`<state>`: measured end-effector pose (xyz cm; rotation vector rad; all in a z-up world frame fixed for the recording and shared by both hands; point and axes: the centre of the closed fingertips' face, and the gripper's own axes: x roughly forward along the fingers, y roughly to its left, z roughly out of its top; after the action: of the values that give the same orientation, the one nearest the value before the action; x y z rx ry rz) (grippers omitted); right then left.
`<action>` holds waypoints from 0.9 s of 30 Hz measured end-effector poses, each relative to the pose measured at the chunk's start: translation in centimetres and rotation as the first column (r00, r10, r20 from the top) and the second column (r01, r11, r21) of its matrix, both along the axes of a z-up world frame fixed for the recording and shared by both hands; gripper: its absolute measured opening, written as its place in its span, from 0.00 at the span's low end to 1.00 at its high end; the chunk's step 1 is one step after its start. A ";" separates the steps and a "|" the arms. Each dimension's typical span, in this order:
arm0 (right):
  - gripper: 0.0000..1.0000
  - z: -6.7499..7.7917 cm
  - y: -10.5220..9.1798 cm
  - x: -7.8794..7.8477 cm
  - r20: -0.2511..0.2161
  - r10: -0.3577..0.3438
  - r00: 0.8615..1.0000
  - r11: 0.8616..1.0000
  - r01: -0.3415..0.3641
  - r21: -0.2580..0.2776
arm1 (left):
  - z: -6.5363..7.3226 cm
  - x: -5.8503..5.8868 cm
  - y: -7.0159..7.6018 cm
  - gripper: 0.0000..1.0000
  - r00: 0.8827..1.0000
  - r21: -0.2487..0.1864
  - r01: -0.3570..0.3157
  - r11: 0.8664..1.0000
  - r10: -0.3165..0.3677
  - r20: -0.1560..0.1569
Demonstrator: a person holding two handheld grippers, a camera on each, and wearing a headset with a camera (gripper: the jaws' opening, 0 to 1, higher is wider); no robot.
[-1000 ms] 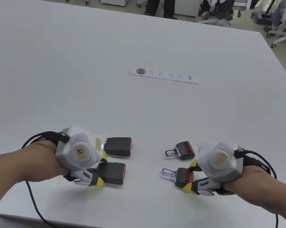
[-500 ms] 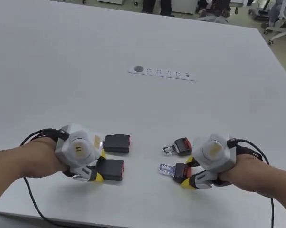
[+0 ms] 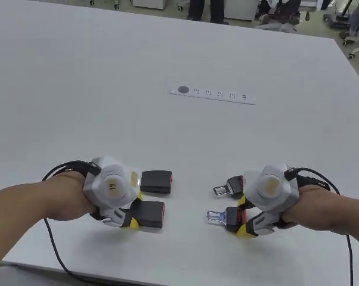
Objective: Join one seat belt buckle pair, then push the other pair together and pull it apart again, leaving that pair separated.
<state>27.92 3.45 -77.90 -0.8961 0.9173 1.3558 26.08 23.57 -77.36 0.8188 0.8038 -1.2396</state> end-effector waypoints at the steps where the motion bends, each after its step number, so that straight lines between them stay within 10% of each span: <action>1: 0.32 0.0 0.0 0.0 -0.001 0.008 1.000 1.000 -0.008 -0.003 | 0.0 0.0 0.0 0.33 1.000 0.002 0.000 1.000 0.000 -0.001; 15: 0.32 -0.1 0.4 0.1 0.006 0.020 1.000 0.999 -0.020 -0.041 | -0.3 0.1 0.2 0.33 1.000 0.007 -0.019 1.000 0.019 -0.019; 27: 0.32 -0.1 4.7 -1.3 0.006 0.020 1.000 1.000 -0.020 0.017 | -0.2 0.0 0.0 0.33 0.999 0.001 -0.031 1.000 0.031 -0.024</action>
<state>26.65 8.11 -77.96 -0.8978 0.8932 1.3757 26.10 23.61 -77.57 0.7899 0.8333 -1.2235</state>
